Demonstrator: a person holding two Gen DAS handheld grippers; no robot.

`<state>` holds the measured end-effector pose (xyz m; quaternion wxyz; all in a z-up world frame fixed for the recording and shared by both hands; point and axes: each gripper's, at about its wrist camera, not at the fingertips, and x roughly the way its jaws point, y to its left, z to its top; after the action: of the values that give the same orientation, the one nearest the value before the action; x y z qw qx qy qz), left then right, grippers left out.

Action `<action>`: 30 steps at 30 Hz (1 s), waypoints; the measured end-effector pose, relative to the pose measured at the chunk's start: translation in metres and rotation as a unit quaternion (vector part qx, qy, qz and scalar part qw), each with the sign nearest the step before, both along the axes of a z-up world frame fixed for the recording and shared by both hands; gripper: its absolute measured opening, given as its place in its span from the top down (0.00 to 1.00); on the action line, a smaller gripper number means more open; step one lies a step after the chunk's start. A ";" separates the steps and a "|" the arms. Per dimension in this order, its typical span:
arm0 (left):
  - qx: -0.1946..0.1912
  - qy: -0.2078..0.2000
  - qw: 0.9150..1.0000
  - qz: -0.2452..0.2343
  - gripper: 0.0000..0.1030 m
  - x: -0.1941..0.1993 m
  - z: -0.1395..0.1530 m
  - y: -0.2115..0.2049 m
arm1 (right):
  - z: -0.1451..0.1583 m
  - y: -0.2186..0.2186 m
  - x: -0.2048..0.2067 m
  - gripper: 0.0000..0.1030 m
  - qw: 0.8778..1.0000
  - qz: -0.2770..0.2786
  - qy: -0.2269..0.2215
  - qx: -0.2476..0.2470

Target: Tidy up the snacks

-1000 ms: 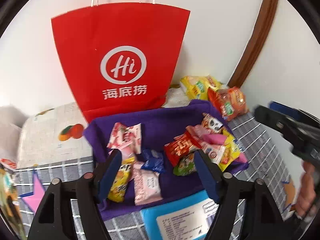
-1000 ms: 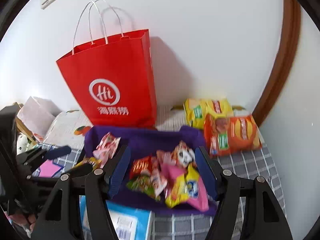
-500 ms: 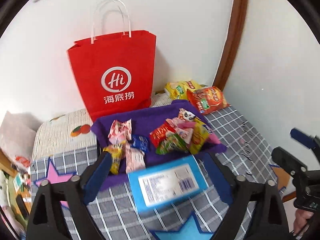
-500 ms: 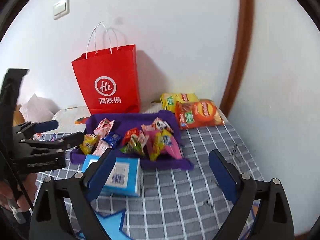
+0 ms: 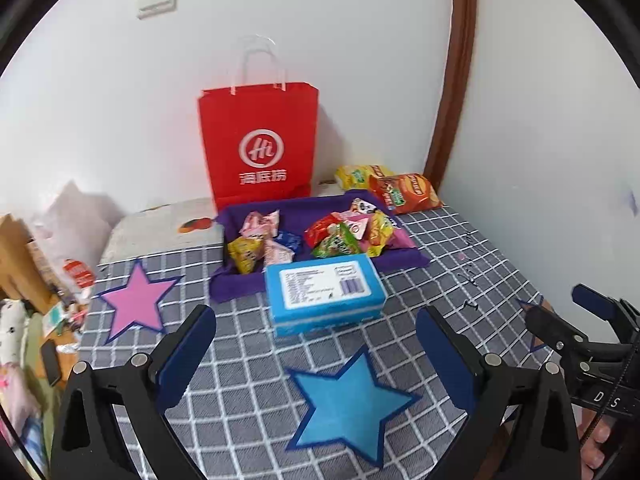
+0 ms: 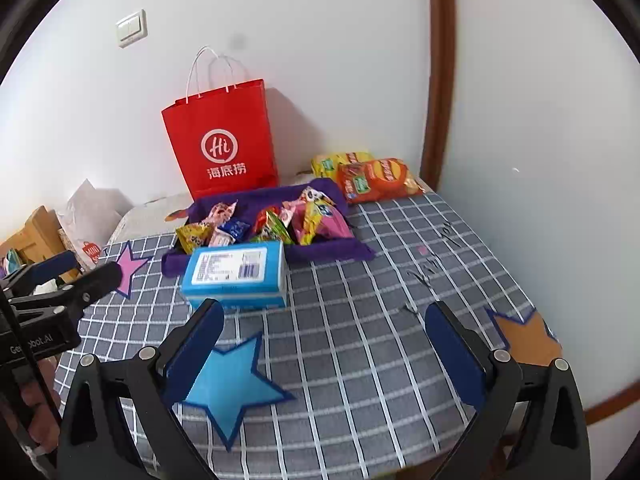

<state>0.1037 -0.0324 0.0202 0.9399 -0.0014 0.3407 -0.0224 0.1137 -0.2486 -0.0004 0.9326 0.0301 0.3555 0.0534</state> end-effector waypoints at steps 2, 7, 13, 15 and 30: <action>0.008 -0.007 1.000 0.006 0.02 -0.012 0.001 -0.002 | 0.000 -0.001 -0.013 0.03 1.000 -0.003 -0.005 -0.001; 0.014 -0.022 1.000 0.002 0.02 -0.042 0.004 -0.012 | 0.000 -0.006 -0.037 0.03 1.000 -0.001 -0.012 0.006; 0.010 -0.029 1.000 -0.001 0.02 -0.059 0.005 -0.016 | 0.000 -0.009 -0.052 0.03 1.000 -0.015 -0.020 0.006; 0.012 -0.029 0.999 -0.002 0.02 -0.061 0.005 -0.018 | 0.000 -0.010 -0.055 0.03 1.000 -0.017 -0.020 0.008; 0.007 -0.032 0.999 -0.002 0.02 -0.068 0.007 -0.015 | -0.003 -0.007 -0.060 0.03 1.000 -0.020 -0.020 0.002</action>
<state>0.0361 -0.0476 0.0271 0.9503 0.0063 0.3106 -0.0217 0.0536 -0.2560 -0.0032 0.9405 0.0383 0.3356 0.0365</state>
